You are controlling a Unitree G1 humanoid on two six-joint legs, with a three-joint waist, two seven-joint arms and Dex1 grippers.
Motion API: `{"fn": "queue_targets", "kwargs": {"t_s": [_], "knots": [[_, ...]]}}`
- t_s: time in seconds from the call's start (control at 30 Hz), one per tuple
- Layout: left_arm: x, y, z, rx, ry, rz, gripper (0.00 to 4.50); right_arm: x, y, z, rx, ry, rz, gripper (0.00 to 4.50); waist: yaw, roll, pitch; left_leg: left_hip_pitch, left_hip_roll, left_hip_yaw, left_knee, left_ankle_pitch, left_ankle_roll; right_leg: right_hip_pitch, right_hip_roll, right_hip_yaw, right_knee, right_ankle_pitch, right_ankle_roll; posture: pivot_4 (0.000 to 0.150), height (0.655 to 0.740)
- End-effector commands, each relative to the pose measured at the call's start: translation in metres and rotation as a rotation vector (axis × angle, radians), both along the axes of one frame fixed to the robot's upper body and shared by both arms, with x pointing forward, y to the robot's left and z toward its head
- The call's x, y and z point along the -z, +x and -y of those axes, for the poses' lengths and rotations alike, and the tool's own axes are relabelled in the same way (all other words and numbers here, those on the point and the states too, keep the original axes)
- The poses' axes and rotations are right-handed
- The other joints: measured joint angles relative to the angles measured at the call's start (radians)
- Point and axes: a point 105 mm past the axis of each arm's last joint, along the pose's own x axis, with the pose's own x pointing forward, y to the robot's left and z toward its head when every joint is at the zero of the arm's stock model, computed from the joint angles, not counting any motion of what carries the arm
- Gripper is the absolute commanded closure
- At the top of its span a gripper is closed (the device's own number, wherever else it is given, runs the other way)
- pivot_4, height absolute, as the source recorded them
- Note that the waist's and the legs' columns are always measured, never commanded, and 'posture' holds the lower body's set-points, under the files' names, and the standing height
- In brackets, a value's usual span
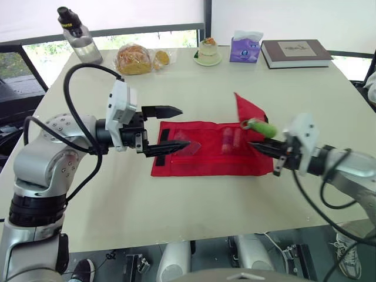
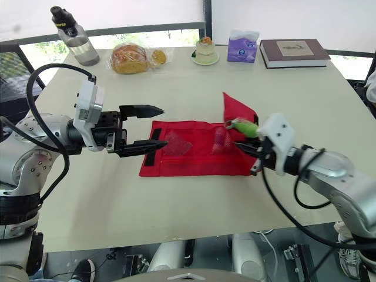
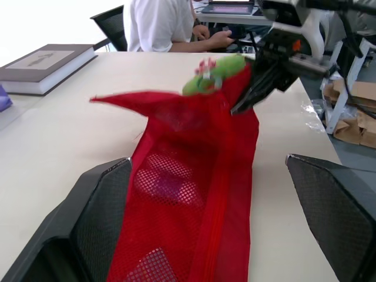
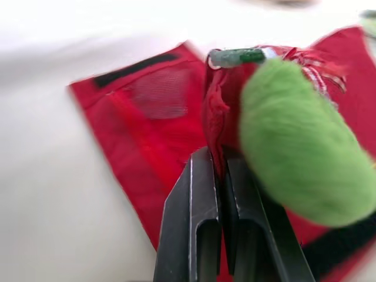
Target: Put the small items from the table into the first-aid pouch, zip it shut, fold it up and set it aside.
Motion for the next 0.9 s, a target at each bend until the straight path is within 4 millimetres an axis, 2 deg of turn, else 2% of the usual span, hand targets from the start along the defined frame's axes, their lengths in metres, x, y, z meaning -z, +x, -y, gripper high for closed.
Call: {"fn": "queue_targets", "kwargs": {"t_s": [0.03, 0.2, 0.33, 0.47, 0.53, 0.57, 0.67, 0.7, 0.8, 0.9], "knots": [[-0.009, -0.005, 0.000, 0.001, -0.001, 0.045, 0.00, 0.014, 0.007, -0.019, -0.090, -0.124, 0.027, 4.44, 0.003, 0.000, 0.000, 0.000, 0.000, 0.000, 0.000, 0.000, 0.000, 0.000, 0.000, 0.000, 0.000, 0.001, -0.001, 0.150, 0.7400], [-0.009, -0.008, -0.001, -0.026, -0.010, 0.047, 0.00, 0.037, 0.021, -0.023, -0.139, -0.342, 0.046, 4.44, 0.001, 0.000, 0.000, 0.000, -0.001, 0.001, 0.002, 0.000, 0.000, 0.000, -0.001, 0.000, 0.001, 0.001, -0.001, 0.150, 0.7400], [-0.004, -0.011, -0.009, -0.081, -0.024, 0.026, 0.00, 0.032, 0.028, -0.030, -0.135, -0.330, 0.100, 4.44, 0.001, 0.000, 0.000, 0.000, 0.000, -0.001, 0.002, 0.000, 0.000, 0.000, -0.001, -0.001, 0.001, 0.001, -0.002, 0.150, 0.7400], [0.003, -0.013, -0.014, -0.146, -0.075, -0.019, 0.00, 0.024, 0.019, -0.036, -0.191, -0.267, 0.106, 3.18, 0.000, 0.000, 0.000, 0.000, 0.000, -0.001, 0.002, 0.000, 0.000, 0.000, -0.001, -0.001, 0.002, 0.002, -0.002, 0.150, 0.7400], [0.009, -0.015, -0.017, -0.177, -0.089, -0.046, 0.00, 0.022, 0.011, -0.034, -0.224, -0.240, 0.102, 2.01, 0.004, -0.001, 0.000, 0.000, 0.000, -0.001, 0.002, 0.000, 0.000, 0.000, -0.001, -0.001, 0.002, 0.002, -0.002, 0.150, 0.7400], [0.012, -0.016, -0.018, -0.191, -0.095, -0.058, 0.00, 0.021, 0.009, -0.033, -0.236, -0.228, 0.101, 1.71, 0.005, -0.001, 0.000, 0.000, 0.000, -0.001, 0.002, 0.000, 0.000, 0.000, -0.001, -0.001, 0.002, 0.002, -0.002, 0.150, 0.7400], [0.021, -0.015, -0.032, -0.280, -0.132, -0.115, 0.00, 0.011, -0.001, -0.026, -0.256, -0.159, 0.109, 0.27, 0.006, -0.001, 0.000, 0.000, 0.000, -0.001, 0.002, 0.000, 0.000, 0.001, -0.002, -0.001, 0.002, 0.002, -0.002, 0.150, 0.7400], [0.022, -0.015, -0.035, -0.300, -0.144, -0.125, 0.00, 0.009, -0.003, -0.025, -0.256, -0.140, 0.110, 0.03, 0.006, -0.001, 0.000, 0.000, 0.000, -0.001, 0.002, 0.000, 0.000, 0.001, -0.002, -0.001, 0.002, 0.002, -0.002, 0.150, 0.7400], [0.025, -0.012, -0.046, -0.378, -0.189, -0.157, 0.00, -0.001, -0.006, -0.018, -0.247, -0.078, 0.118, 0.03, 0.007, -0.001, 0.000, 0.001, 0.000, -0.002, 0.002, 0.000, 0.000, 0.001, -0.002, -0.002, 0.002, 0.002, -0.002, 0.150, 0.7400], [0.044, -0.008, -0.065, -0.499, -0.220, -0.227, 0.00, -0.015, -0.011, -0.003, -0.252, -0.006, 0.141, 0.03, 0.007, -0.001, 0.000, 0.001, 0.000, -0.001, 0.002, 0.000, 0.000, 0.001, -0.002, -0.001, 0.002, 0.002, -0.002, 0.150, 0.7400]]}}
